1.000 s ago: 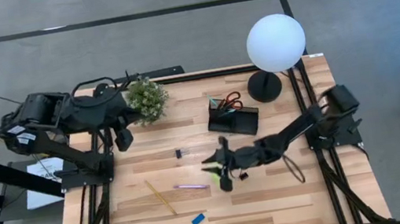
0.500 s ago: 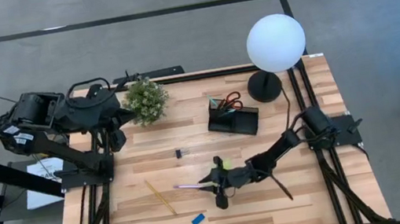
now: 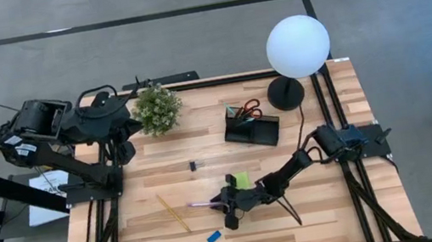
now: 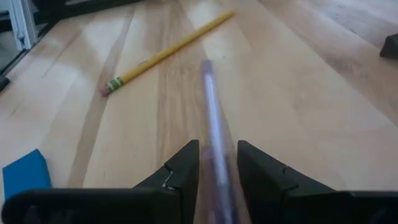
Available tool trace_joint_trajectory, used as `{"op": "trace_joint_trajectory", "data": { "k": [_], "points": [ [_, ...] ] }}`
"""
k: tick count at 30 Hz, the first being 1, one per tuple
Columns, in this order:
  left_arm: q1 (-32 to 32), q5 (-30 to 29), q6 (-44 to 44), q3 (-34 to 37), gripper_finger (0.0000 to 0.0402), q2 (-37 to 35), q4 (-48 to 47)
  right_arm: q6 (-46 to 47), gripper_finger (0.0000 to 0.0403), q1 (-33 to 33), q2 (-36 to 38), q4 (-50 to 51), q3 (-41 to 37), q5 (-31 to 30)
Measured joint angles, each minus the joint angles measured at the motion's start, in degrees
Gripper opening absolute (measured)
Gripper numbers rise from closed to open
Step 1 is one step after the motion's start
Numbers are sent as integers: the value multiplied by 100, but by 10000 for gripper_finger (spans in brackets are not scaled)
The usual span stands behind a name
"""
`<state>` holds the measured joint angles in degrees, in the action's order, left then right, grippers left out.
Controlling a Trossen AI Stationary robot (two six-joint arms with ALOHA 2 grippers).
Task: Pick and place office supplies into organizer
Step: Put the purple pen into the black desk organizer
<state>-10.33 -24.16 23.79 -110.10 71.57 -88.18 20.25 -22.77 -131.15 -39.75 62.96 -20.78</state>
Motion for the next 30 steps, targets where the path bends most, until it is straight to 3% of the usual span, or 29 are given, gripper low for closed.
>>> {"op": "trace_joint_trajectory", "data": {
  "k": [11, 15, 22, 26, 30],
  "points": [
    [2, 2, -2, 0, 36, 0, -2, -5, 102, -12, 37, 830, 43, 0],
    [2, -13, -4, 0, 36, 0, -2, -461, 99, -13, 39, 858, 43, -8],
    [2, -17, 0, 0, 36, 0, 21, -128, 32, 91, -29, 778, 34, 86],
    [2, -37, 105, 0, 36, 2, 33, 370, 29, 105, -133, 459, 22, 214],
    [2, -44, 146, 0, 36, 2, 117, 225, 27, 75, -177, 163, 17, 127]
  ]
}}
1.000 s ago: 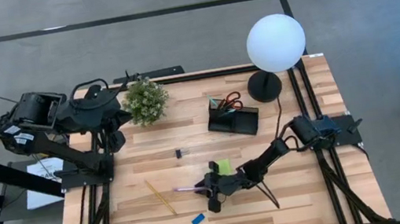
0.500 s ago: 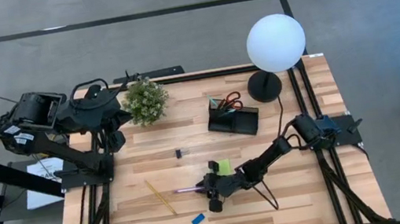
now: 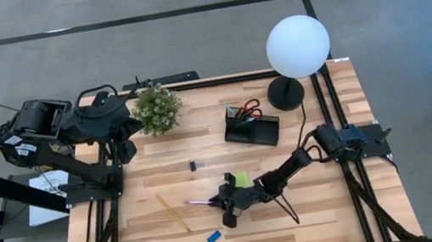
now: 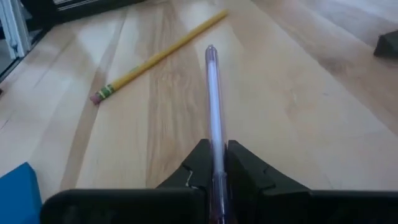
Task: Pick and place office supplies into organizer
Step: Put the purple pen into the black desk organizer
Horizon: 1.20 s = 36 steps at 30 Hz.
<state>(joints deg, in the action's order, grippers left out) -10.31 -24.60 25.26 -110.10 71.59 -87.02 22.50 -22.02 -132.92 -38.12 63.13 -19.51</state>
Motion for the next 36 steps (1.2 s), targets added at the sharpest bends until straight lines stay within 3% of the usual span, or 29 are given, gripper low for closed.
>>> {"op": "trace_joint_trajectory", "data": {
  "k": [4, 9, 22, 27, 31, 36],
  "points": [
    [0, -17, 2, 2, 36, 0, 140, -190, 27, 0, 326, 201, 1, 65],
    [0, -22, 108, 1, 36, 0, 153, -110, 28, 132, 1108, 1287, -26, 45],
    [0, -15, 332, 0, 36, 0, 159, -83, 27, 1052, 4951, 6278, 3, -143],
    [0, -79, 332, 0, 36, 0, 161, 614, 26, 1766, 6262, 7626, 115, 101],
    [0, -243, 272, 0, 36, 0, 163, 659, 27, 2285, 6520, 9085, 695, 411],
    [-2, -512, 223, 2, 36, 0, 163, -64, 24, 2790, 5952, 10650, 1711, 448]
  ]
}}
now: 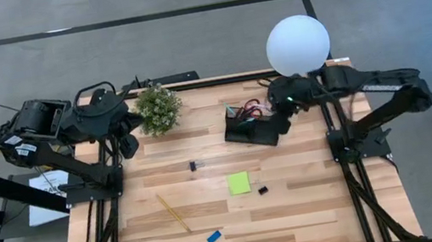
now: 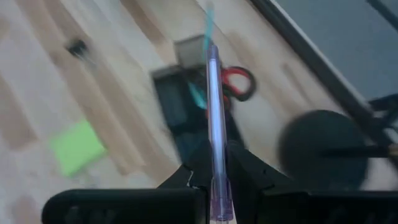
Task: Pick and place office supplies into organizer
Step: Put the purple pen into the black desk organizer
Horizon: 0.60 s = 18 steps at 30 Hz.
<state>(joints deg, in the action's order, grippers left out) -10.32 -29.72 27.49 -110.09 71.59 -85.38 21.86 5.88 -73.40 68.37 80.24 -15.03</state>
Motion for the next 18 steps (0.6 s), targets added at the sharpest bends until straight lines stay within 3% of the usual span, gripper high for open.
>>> {"op": "trace_joint_trajectory", "data": {
  "k": [6, 11, 18],
  "points": [
    [1, -93, -4, -2, 35, 0, 0, -843, 29, 385, -1013, 505, 795, 25],
    [2, -213, -4, -2, 35, 0, -2, -1359, 24, 438, -1864, 518, 1092, 334],
    [1, -223, -4, -2, 35, 0, -9, -2032, 28, 401, -2768, 682, 1346, 212]
  ]
}}
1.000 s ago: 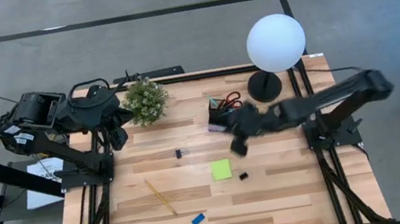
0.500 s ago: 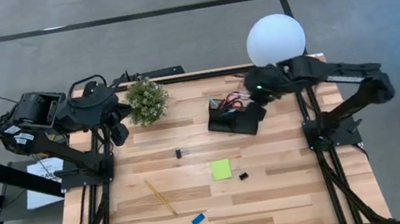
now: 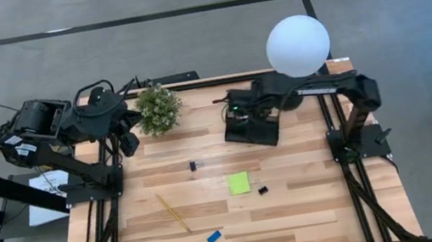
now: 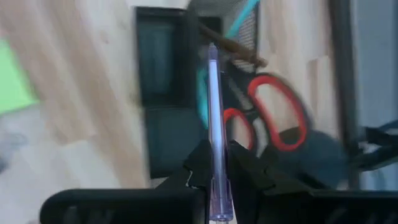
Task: Pick and place office supplies into organizer
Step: Put the purple pen into the black desk organizer, then put the yellow pencil into the black desk organizer
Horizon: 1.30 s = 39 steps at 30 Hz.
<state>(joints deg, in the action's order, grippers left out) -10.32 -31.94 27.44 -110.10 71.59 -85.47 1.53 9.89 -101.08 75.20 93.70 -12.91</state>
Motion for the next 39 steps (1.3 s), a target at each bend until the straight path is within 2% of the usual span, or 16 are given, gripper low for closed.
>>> {"op": "trace_joint_trajectory", "data": {
  "k": [3, 6, 10, 13, 16, 21, 26, 31, 36, 39],
  "points": [
    [1, -10, 0, 0, 35, 2, -54, -343, 24, 0, -270, 51, 80, -388],
    [1, -30, 0, 2, 35, 2, -144, -686, 26, 0, -521, 58, 186, -432],
    [1, -37, -9, 0, 35, 2, -166, -1088, 50, 0, -763, 66, 308, -483],
    [1, -39, -17, 2, 36, 2, -168, -1353, 69, -26, -906, 38, 370, -746],
    [1, -39, -20, 0, 36, 2, -167, -1418, 85, -52, -992, 15, 444, -1099],
    [1, -39, -20, 0, 36, 2, -168, -1380, 111, -82, -988, -75, 465, -1167],
    [0, -39, -15, 1, 36, 2, -256, -599, 118, -172, -655, 22, 462, -1138],
    [1, 94, 130, 0, 36, 2, -415, -15, 102, -501, -55, 186, 460, -1001],
    [-1, 689, 305, 2, 36, 2, -461, 1065, 86, -962, 743, -312, 461, -106],
    [-46, 1279, 365, 55, 36, -4, -446, 1385, 79, -1371, 1124, -1028, 462, -25]
  ]
}}
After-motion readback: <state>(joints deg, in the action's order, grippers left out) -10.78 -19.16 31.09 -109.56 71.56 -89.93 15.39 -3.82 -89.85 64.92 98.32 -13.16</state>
